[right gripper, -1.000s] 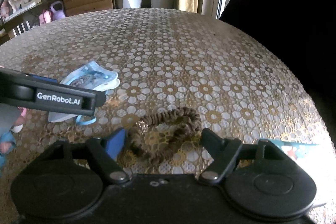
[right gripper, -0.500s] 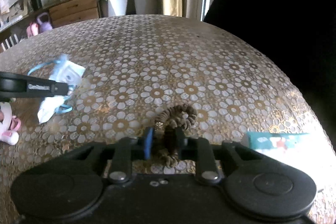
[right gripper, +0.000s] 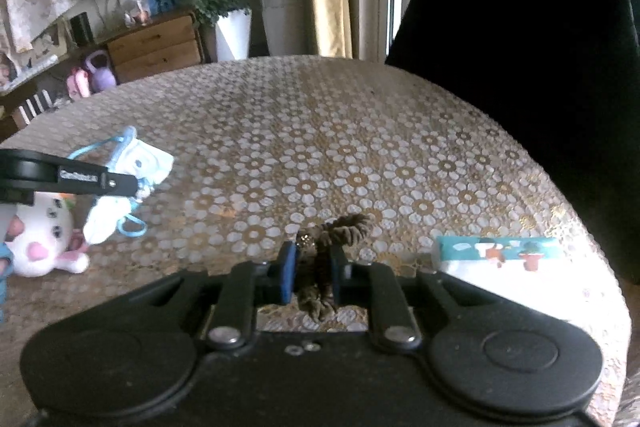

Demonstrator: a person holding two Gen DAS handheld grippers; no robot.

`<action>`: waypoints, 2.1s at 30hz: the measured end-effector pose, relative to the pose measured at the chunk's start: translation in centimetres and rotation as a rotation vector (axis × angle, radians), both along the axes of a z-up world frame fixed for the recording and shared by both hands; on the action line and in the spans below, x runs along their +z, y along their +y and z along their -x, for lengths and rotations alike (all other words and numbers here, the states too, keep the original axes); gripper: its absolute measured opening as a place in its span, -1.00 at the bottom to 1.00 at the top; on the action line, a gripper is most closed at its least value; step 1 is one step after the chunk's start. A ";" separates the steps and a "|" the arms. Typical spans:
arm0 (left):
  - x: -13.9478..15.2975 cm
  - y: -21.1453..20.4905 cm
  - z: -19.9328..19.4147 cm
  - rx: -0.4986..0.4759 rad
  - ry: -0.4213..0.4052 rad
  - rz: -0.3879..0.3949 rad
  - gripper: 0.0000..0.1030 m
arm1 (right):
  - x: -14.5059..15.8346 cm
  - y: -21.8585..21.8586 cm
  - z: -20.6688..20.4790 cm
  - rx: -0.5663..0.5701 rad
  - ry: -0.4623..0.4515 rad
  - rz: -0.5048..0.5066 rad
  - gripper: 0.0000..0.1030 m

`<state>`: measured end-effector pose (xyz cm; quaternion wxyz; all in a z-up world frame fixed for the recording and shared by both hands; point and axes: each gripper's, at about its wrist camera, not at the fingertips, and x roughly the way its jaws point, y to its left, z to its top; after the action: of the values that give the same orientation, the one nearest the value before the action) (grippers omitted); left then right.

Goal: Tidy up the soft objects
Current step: 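Close the left tool on the mask while the right tool closes on the hair tie, then carry the mask with the left tool while the right tool carries the hair tie over the tin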

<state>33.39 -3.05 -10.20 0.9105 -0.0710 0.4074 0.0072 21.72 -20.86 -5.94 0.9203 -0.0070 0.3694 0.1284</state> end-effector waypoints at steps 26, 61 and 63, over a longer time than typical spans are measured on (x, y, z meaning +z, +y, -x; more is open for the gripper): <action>11.8 6.3 12.8 0.003 -0.042 -0.003 -0.78 | 12.0 6.8 9.6 0.238 -0.123 -0.085 -0.68; 13.9 32.1 25.4 0.270 -0.015 -0.048 -0.78 | 14.3 32.0 13.7 0.606 -0.131 -0.093 -0.68; 13.2 33.1 25.2 0.274 0.007 -0.050 -0.78 | 13.6 33.4 13.4 0.615 -0.119 -0.089 -0.68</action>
<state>8.21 30.04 3.01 0.9010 -0.1030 0.3969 0.1418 8.36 12.53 7.67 0.8577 -0.0857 0.2895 0.4162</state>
